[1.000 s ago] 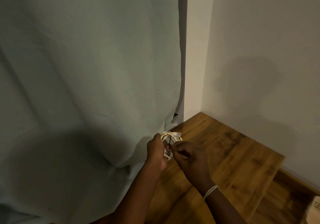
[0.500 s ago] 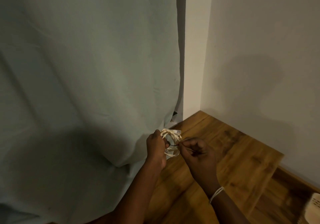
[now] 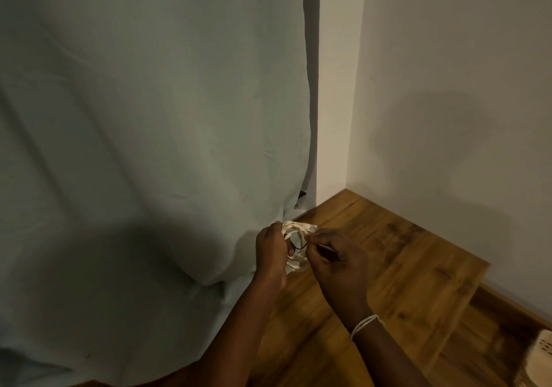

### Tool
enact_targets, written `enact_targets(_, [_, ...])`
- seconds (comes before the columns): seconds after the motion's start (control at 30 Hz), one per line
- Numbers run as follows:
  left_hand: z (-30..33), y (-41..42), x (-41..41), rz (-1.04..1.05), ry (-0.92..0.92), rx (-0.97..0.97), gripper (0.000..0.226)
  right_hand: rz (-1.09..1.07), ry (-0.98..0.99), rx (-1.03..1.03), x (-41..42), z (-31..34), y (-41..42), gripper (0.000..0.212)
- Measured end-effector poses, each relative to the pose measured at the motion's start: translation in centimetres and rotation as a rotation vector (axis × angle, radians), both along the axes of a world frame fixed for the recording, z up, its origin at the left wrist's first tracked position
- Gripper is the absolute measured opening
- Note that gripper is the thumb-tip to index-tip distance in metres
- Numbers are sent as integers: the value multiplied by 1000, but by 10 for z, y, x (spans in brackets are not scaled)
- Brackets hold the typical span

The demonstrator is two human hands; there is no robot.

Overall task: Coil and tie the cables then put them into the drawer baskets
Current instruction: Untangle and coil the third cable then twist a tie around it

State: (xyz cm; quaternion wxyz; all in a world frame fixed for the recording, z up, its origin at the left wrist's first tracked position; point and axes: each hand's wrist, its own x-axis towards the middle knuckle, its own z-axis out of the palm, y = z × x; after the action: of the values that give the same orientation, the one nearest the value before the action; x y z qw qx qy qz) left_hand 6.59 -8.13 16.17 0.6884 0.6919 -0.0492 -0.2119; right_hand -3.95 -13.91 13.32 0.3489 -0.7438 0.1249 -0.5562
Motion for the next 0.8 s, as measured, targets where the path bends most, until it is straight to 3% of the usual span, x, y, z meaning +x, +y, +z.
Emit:
enact_targets(0.17, [-2, -2, 4, -19, 12, 50, 25, -13, 53, -129, 0, -4, -2, 17])
enact_targets(0.33, [-4, -4, 2, -79, -49, 95, 18, 17, 53, -97, 2, -13, 1, 22])
enact_targets(0.53, [1, -5, -4, -21, 234, -74, 25, 46, 22, -93, 7, -27, -3, 9])
enact_targets(0.8, [6, -1, -9, -150, 260, -99, 25, 103, 9, -31, 8, -26, -8, 8])
